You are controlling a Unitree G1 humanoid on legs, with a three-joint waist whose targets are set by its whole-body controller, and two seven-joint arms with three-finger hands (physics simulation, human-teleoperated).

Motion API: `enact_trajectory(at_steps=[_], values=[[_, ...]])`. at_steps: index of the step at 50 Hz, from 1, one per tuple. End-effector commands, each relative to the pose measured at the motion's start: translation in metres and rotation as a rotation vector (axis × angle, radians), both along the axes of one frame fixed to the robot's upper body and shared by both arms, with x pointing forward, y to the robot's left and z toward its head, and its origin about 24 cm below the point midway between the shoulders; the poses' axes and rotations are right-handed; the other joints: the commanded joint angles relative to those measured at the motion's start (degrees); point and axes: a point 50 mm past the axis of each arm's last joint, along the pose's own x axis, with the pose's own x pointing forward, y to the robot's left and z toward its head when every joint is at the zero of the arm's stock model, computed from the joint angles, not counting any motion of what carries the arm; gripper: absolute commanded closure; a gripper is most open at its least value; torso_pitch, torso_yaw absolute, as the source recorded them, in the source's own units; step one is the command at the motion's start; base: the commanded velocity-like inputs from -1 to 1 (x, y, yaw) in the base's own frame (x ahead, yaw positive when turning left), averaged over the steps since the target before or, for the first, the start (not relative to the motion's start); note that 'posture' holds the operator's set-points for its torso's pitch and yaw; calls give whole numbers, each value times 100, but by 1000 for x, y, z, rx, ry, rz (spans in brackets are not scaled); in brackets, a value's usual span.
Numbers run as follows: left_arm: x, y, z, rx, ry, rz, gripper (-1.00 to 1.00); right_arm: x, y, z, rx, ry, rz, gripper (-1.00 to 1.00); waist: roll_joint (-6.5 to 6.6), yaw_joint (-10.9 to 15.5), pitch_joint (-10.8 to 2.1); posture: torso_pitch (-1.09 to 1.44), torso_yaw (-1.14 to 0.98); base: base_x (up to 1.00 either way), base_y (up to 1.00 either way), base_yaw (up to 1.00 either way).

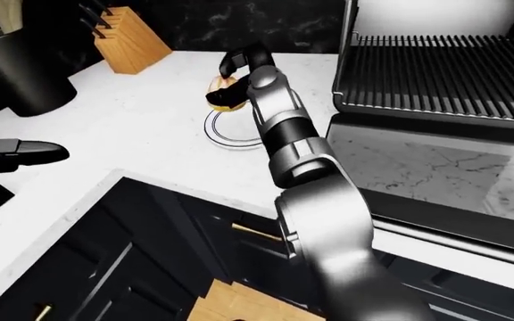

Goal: Pick the bread from the rack and place it on the plate on the counter.

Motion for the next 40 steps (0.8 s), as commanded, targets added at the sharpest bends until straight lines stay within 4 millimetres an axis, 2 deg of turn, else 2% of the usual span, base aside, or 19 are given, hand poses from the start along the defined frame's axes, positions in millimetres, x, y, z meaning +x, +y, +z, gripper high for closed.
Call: enact_trajectory(at_steps=[1,21,34,35,36,40], values=[[-6,2,11,20,-72,22,-100,-2,4,29,10,-111,16,100,7,11,-157,0,69,0,0,0],[-4,1,14,27,-78,20,-100,2,-23,12,-89,-69,-101,100,-44,74,-164,0,69,0,0,0],[-7,3,16,27,-82,23,-100,3,-25,0,-118,-39,-105,100,-39,78,-173,0,69,0,0,0],[-6,3,16,27,-82,23,-100,3,-26,-1,-120,-37,-106,98,-39,79,-172,0,69,0,0,0],[-6,3,15,28,-81,23,-100,3,-26,-2,-124,-34,-106,81,-40,81,-170,0,69,0,0,0],[-7,3,16,28,-81,25,-100,4,-28,-5,-135,-32,-112,82,-42,89,-171,0,69,0,0,0]])
